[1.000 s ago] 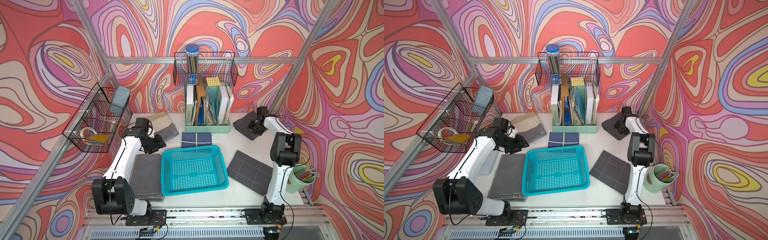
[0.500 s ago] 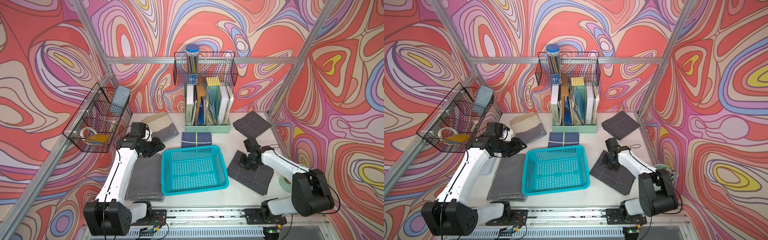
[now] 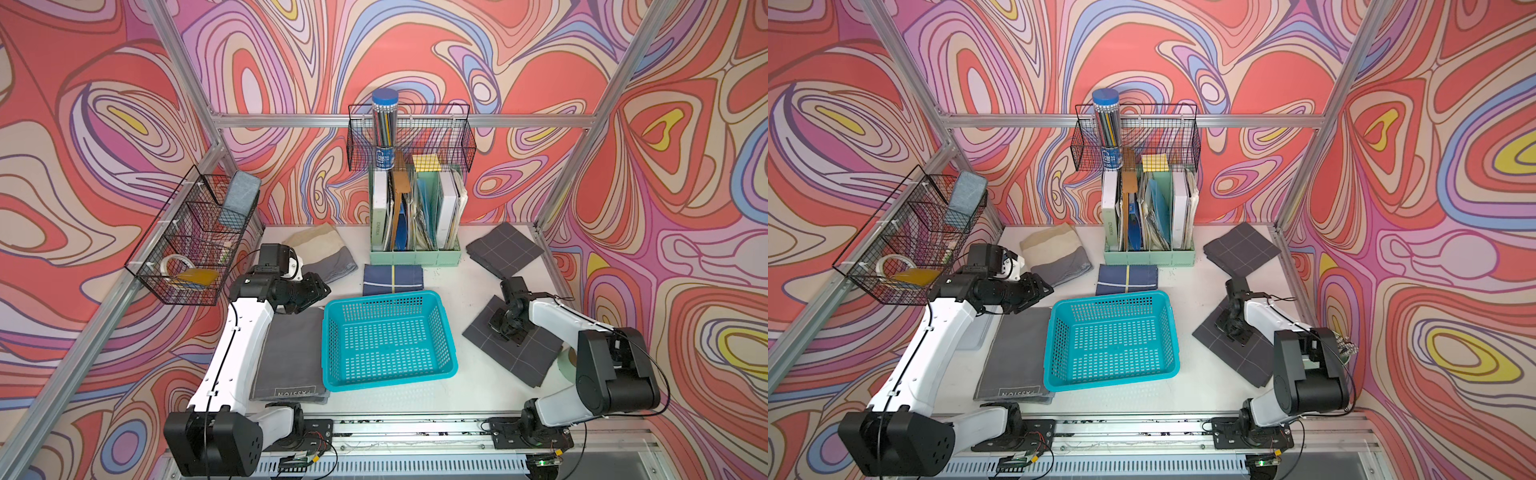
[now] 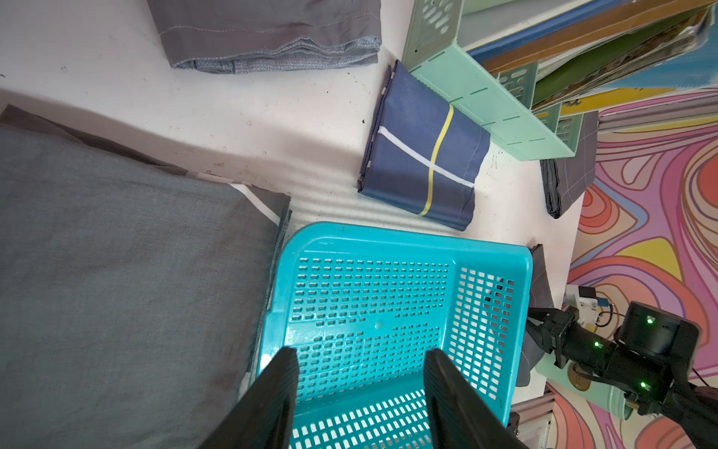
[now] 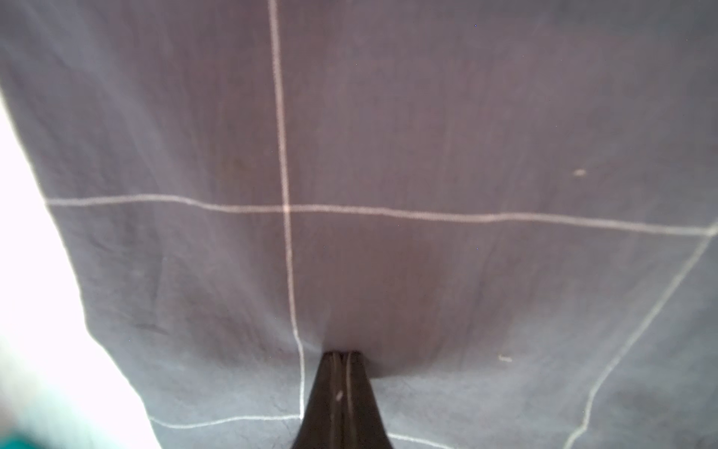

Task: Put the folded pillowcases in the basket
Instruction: Move the pillowcase to the center of the board.

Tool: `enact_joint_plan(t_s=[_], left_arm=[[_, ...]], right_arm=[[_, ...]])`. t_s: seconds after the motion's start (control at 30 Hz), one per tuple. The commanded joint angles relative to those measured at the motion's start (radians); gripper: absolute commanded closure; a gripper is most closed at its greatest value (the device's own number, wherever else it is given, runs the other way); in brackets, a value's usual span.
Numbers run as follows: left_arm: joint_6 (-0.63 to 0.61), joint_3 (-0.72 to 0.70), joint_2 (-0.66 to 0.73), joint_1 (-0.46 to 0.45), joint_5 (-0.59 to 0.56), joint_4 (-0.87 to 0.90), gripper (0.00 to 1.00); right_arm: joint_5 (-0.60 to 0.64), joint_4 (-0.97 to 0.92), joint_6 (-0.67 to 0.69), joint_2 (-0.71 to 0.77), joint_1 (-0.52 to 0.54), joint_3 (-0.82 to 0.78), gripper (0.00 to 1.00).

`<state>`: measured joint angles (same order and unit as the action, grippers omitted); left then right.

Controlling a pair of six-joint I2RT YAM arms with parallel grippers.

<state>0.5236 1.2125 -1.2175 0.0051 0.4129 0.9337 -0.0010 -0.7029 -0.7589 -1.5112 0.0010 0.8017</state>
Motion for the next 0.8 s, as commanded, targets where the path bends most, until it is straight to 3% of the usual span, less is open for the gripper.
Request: enact_joint_plan(t_s=[0.0, 0.23, 0.6, 0.67, 0.77], left_arm=[[-0.015, 0.021, -0.004, -0.007, 0.000, 0.026, 0.43], [-0.023, -0.008, -0.019, -0.007, -0.007, 0.043, 0.43], [-0.038, -0.063, 0.027, -0.007, -0.030, 0.102, 0.40], [-0.037, -0.066, 0.030, -0.007, -0.031, 0.111, 0.40], [-0.031, -0.085, 0.030, -0.005, -0.063, 0.138, 0.34]], right_arm=[[0.135, 0.024, 0.036, -0.045, -0.052, 0.014, 1.00], [0.122, 0.069, 0.082, -0.243, -0.108, 0.193, 1.00], [0.014, 0.114, 0.149, -0.266, -0.102, 0.353, 1.00], [0.006, 0.070, 0.169, -0.212, -0.071, 0.382, 1.00], [0.064, 0.000, 0.241, -0.094, 0.087, 0.425, 0.96]])
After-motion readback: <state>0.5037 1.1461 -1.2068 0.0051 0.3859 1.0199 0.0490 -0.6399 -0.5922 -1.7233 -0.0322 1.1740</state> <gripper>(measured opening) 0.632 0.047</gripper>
